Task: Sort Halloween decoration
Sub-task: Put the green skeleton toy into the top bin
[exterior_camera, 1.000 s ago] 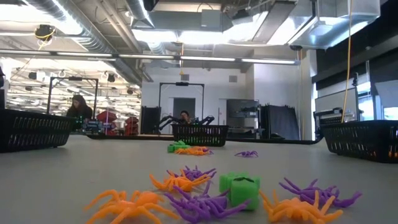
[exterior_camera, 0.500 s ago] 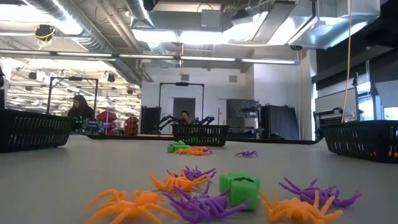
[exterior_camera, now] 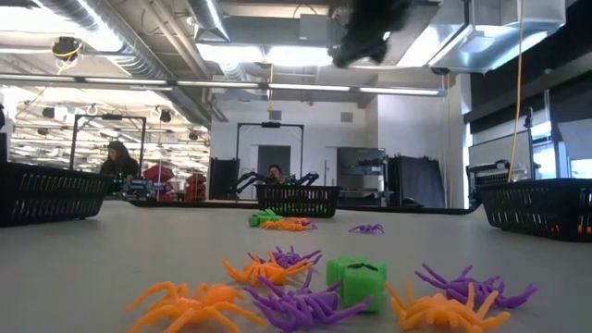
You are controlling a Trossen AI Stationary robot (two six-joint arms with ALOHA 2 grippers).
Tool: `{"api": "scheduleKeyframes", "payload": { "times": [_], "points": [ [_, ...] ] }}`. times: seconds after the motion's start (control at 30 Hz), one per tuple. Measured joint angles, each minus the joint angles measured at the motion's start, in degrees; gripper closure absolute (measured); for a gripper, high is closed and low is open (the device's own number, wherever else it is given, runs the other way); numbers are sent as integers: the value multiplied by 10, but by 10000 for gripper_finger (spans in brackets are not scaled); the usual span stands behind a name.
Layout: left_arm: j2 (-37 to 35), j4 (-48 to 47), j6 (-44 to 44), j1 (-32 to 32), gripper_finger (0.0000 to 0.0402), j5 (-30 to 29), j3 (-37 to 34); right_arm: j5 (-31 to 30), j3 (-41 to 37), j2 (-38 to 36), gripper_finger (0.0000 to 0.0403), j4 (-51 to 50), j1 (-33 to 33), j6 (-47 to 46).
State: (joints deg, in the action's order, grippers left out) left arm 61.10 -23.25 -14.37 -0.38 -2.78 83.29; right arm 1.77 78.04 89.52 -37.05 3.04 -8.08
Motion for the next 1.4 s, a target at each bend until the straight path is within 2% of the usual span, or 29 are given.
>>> {"api": "scheduleKeyframes", "payload": {
  "times": [0.1, 0.23, 0.33, 0.5, 0.67, 0.9, 1.03, 1.23, 1.4],
  "points": [
    [-40, -50, -1, -8, 315, -27, 3, 54, 0, 0, 363, 52, -86, 23],
    [-85, -99, -32, -23, 319, -73, -19, 81, 0, 9, 363, 110, -184, 39],
    [-109, -102, -51, -33, 319, -101, -50, 84, 0, 31, 363, 136, -237, 40],
    [-133, -102, -92, -40, 319, -126, -100, 135, 0, 87, 363, 133, -285, 31],
    [-140, -101, -124, -39, 319, -127, -139, 159, 0, 131, 339, 128, -289, 19],
    [-140, -99, -136, -39, 319, -127, -162, 145, 0, 135, 237, 118, -294, -37],
    [-140, -92, -136, -39, 319, -127, -168, 159, 0, 101, 201, 94, -294, -43],
    [-139, -91, -117, -39, 319, -130, -168, 170, 0, -13, 201, -33, -247, -50],
    [-138, -91, -88, -39, 319, -155, -168, 89, 0, -123, 224, -127, -111, -88]
  ]
}}
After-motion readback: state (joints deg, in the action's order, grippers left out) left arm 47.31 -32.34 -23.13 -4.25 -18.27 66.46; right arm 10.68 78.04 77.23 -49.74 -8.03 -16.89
